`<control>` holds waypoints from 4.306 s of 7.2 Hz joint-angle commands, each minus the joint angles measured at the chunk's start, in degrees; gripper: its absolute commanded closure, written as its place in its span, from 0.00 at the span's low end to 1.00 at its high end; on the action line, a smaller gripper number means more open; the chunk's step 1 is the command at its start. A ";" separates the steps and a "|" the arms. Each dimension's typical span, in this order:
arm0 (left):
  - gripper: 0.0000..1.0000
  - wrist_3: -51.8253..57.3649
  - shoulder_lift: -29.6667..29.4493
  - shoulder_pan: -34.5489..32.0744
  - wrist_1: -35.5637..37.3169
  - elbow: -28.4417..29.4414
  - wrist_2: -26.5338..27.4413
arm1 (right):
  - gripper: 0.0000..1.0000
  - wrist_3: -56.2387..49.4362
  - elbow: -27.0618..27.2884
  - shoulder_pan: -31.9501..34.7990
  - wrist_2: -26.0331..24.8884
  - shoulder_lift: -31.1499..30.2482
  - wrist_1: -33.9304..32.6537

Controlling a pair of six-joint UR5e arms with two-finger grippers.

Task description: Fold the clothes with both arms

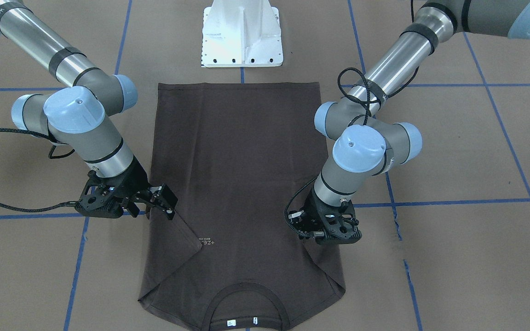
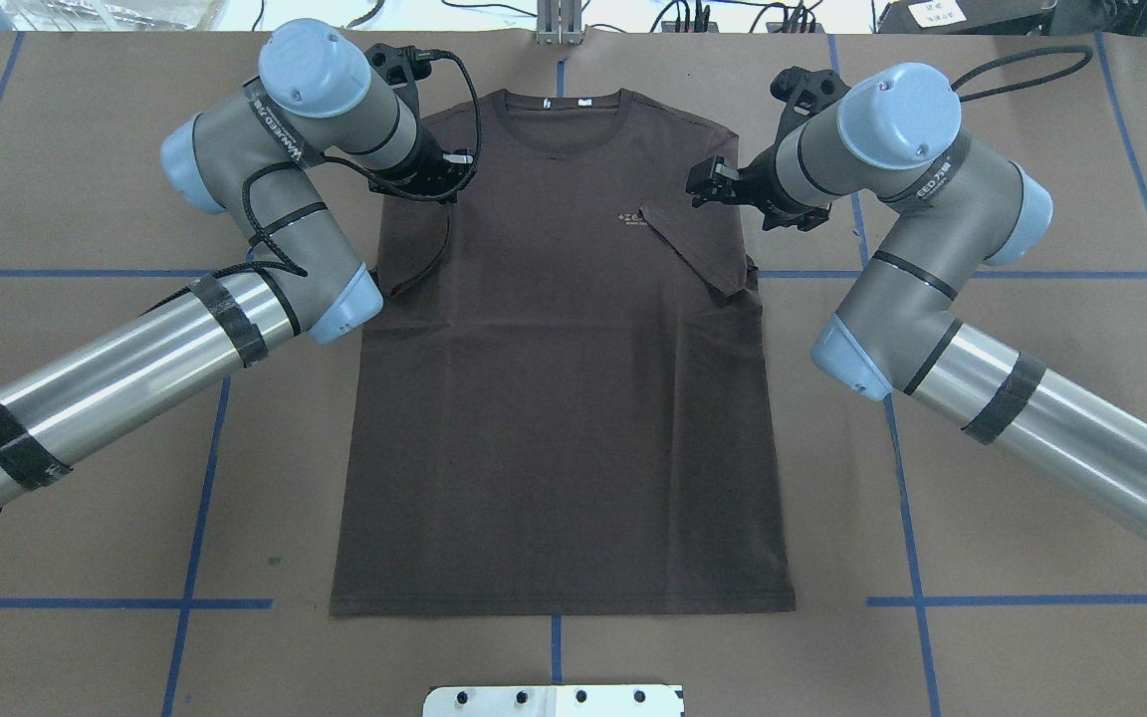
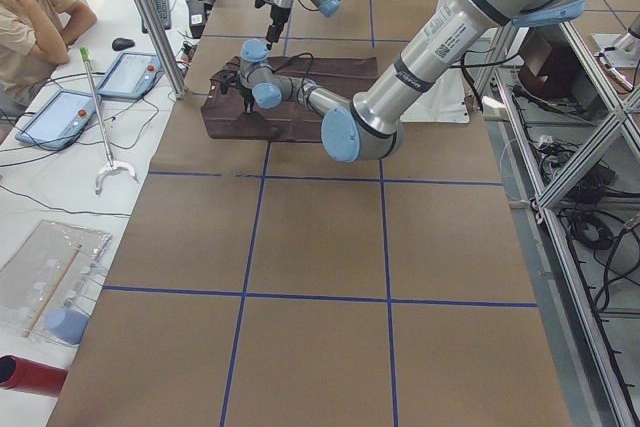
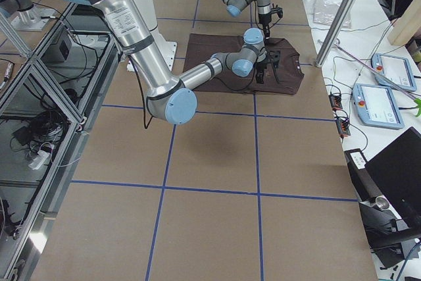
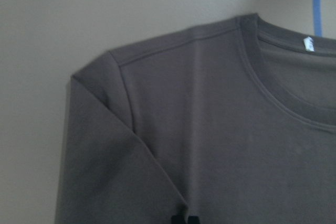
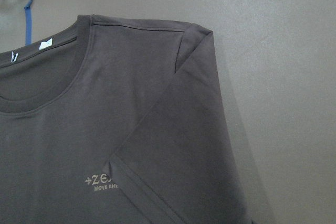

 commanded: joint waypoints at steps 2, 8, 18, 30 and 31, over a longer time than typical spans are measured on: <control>0.00 -2.91 1.26 0.21 -0.24 -5.52 -0.17 | 0.00 0.74 0.44 -0.62 -0.07 0.29 0.00; 0.00 -8.37 17.69 1.17 -2.94 -24.89 -0.44 | 0.02 19.17 31.40 -21.81 -13.54 -18.77 -11.77; 0.00 -8.81 17.62 1.53 -4.28 -24.54 -0.09 | 0.26 40.64 38.66 -40.25 -27.58 -27.75 -23.19; 0.00 -17.20 20.31 4.40 -4.37 -31.96 0.96 | 1.00 48.27 42.26 -42.81 -29.59 -29.86 -24.96; 0.00 -20.12 25.74 9.30 -4.11 -38.53 8.80 | 1.00 48.65 43.06 -42.81 -29.77 -29.34 -24.87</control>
